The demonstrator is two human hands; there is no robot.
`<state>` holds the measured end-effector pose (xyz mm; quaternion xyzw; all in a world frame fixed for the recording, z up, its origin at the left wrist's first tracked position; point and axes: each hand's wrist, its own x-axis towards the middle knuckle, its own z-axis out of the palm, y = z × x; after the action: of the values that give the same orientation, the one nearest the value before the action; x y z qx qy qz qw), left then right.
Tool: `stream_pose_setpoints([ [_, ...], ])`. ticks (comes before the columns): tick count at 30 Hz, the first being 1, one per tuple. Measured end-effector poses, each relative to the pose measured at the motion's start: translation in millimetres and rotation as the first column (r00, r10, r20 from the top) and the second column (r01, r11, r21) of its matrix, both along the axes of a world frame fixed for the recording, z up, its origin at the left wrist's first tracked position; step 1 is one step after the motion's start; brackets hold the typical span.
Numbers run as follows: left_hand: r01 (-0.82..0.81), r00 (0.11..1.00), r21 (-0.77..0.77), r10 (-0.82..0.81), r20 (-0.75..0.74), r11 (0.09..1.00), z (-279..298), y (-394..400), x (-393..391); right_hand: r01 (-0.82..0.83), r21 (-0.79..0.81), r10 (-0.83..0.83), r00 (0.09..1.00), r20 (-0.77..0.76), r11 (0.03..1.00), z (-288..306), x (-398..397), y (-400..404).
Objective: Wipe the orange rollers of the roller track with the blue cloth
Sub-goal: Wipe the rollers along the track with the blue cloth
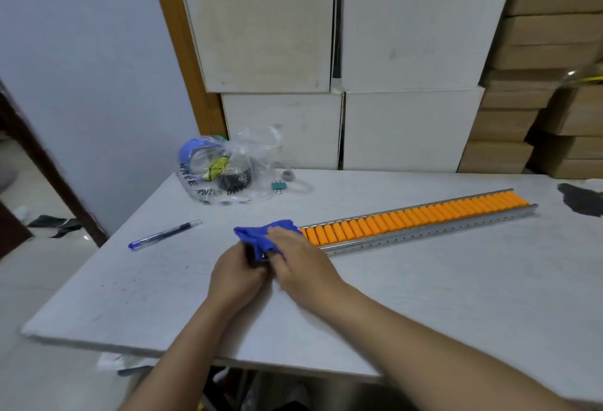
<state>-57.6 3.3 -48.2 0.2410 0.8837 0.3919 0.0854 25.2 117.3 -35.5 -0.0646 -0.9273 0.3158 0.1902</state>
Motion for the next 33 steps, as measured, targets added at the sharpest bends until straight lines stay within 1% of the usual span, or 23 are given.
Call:
stream_pose_setpoints([
  [2,-0.020,1.000,-0.021,0.020,-0.005,1.000,-0.2,-0.5,0.3,-0.040,0.110,0.037,0.999,0.027,0.993,-1.4,-6.9,-6.6],
  [4,-0.018,1.000,-0.007,0.018,0.000,1.000,-0.2,-0.7,0.9,-0.060,0.210,0.051,0.998,0.045,0.976,-5.2,-9.7,-5.9],
  [6,-0.003,1.000,0.012,0.003,0.004,1.000,1.7,-0.5,2.5,-0.062,0.267,0.048,0.997,0.059,0.962,-8.1,-8.5,-2.8],
  [9,0.022,1.000,0.033,-0.023,0.005,0.999,3.2,-1.8,2.6,-0.022,0.316,0.018,1.000,0.017,0.948,-9.5,-4.0,3.9],
  [14,0.022,1.000,0.030,-0.022,0.011,0.999,1.8,-1.5,1.8,0.073,0.248,-0.081,0.996,0.022,0.966,-9.3,14.3,27.7],
  [17,0.001,1.000,-0.007,-0.001,-0.015,1.000,0.3,-1.3,0.1,0.136,0.242,-0.149,0.988,0.034,0.961,-8.8,26.9,47.2],
  [21,0.018,1.000,0.012,-0.018,-0.024,1.000,0.7,-1.0,1.7,0.215,0.235,-0.229,0.973,0.034,0.948,-7.8,42.7,75.3],
  [26,0.016,0.999,0.019,-0.015,-0.036,1.000,-1.2,-1.0,0.0,0.308,0.253,-0.326,0.945,0.030,0.917,-15.1,57.6,116.9],
  [30,0.017,0.999,0.017,-0.016,-0.043,1.000,-2.3,-1.1,0.0,0.383,0.261,-0.391,0.920,-0.023,0.886,-12.8,76.0,148.4],
  [33,0.015,0.999,0.009,-0.014,-0.050,1.000,-2.6,-1.5,-0.2,0.477,0.252,-0.484,0.874,-0.038,0.842,-7.5,93.5,174.3],
])
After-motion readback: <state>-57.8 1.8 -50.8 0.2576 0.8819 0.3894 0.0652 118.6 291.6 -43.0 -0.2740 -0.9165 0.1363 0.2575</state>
